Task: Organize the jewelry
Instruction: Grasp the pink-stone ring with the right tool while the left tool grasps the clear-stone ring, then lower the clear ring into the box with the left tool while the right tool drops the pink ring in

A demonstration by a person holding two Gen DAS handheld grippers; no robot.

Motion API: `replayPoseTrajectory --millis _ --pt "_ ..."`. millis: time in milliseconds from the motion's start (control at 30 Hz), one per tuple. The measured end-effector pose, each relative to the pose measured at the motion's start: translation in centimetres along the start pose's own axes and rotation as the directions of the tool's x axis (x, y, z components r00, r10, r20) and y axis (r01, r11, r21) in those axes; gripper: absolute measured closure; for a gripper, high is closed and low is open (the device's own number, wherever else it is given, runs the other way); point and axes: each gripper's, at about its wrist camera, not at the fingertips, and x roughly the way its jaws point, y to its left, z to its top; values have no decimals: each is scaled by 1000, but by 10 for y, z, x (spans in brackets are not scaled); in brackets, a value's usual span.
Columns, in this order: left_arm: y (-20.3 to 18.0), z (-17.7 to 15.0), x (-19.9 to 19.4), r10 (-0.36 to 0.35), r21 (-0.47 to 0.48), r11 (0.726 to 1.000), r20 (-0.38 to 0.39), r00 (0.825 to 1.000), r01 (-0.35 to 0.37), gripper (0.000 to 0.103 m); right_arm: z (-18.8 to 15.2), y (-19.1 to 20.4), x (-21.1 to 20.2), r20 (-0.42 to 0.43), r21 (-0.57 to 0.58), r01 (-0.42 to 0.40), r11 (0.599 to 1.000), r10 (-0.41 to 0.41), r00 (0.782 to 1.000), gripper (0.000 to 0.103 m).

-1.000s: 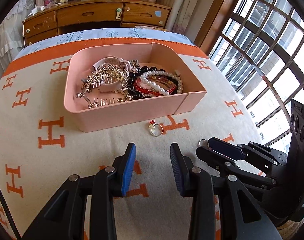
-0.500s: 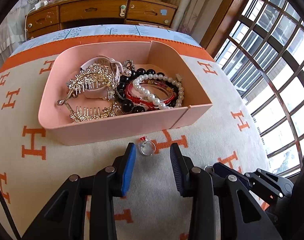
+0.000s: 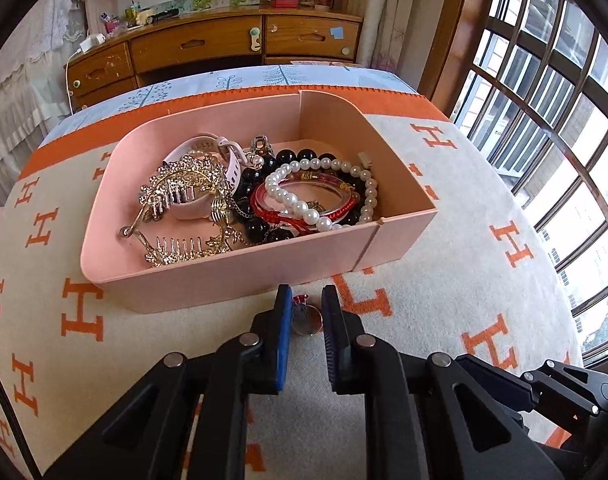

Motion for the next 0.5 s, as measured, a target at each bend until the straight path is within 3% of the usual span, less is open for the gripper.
replayPoseTrajectory --millis 200,500 --pt "12 -11 -13 -65 -34 997 25 998 66 91 0 -6 -8 21 23 -10 1000 10 1000 88" --pt "23 -5 -64 -93 -33 995 59 994 95 91 24 3 -35 86 16 -48 999 47 995 88"
